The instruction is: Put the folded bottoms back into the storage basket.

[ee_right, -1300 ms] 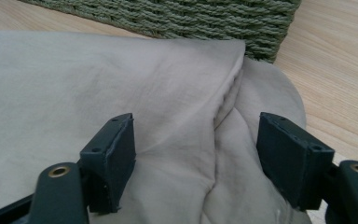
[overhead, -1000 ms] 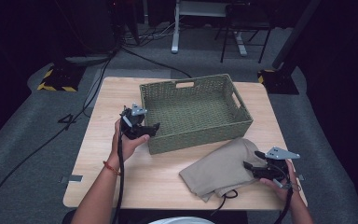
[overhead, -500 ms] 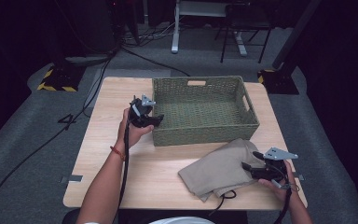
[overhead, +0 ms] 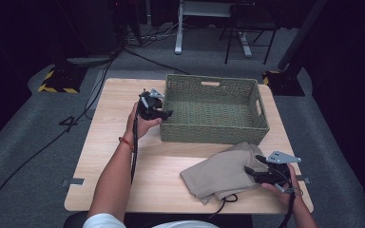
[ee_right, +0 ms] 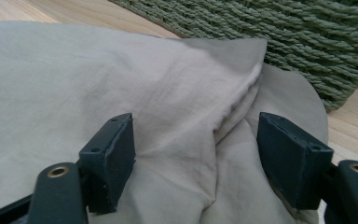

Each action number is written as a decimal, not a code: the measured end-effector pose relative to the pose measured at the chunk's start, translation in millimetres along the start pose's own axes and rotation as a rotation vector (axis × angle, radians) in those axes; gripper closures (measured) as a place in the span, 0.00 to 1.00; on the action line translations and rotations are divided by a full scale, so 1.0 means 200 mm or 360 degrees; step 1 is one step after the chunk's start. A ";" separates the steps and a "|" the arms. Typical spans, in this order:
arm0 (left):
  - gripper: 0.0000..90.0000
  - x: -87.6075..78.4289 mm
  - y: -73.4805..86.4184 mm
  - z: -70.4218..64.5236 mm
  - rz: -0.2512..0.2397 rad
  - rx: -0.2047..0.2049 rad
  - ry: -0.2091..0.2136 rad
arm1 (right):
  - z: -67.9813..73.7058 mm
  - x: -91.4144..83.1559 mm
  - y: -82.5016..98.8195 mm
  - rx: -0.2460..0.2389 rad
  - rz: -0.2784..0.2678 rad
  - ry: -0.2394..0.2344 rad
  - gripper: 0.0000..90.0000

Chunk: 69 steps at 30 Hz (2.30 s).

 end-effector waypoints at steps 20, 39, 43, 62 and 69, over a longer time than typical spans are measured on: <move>0.37 -0.22 0.11 0.02 -0.0011 0.0020 -0.0335 | 0.03 0.01 0.00 -0.0015 0.0000 -0.0019 0.31; 0.26 -0.49 0.24 -0.56 -0.0099 0.0370 -0.0149 | -0.03 -0.12 -0.07 -0.0097 -0.0064 0.0071 0.29; 0.23 -0.37 0.34 -0.78 -0.0043 0.0411 0.0117 | -0.13 -0.20 -0.06 -0.0022 -0.0098 0.0175 0.29; 0.19 0.02 0.60 -1.01 0.0257 0.0482 0.0305 | -0.17 -0.06 0.05 0.0017 0.0113 0.0207 0.36; 0.18 -0.03 0.62 -0.81 0.0251 0.0444 0.0213 | -0.05 -0.01 0.04 -0.0069 0.0145 0.0127 0.35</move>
Point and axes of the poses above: each handheld gripper's, and its own axes: x roughly forward along the jaws, y roughly out of its underside, z roughly to its left, the point moved 5 cm from there along x, roughly forward along the jaws, and after that the axes turned 5 degrees about y, right-handed, at the moved point
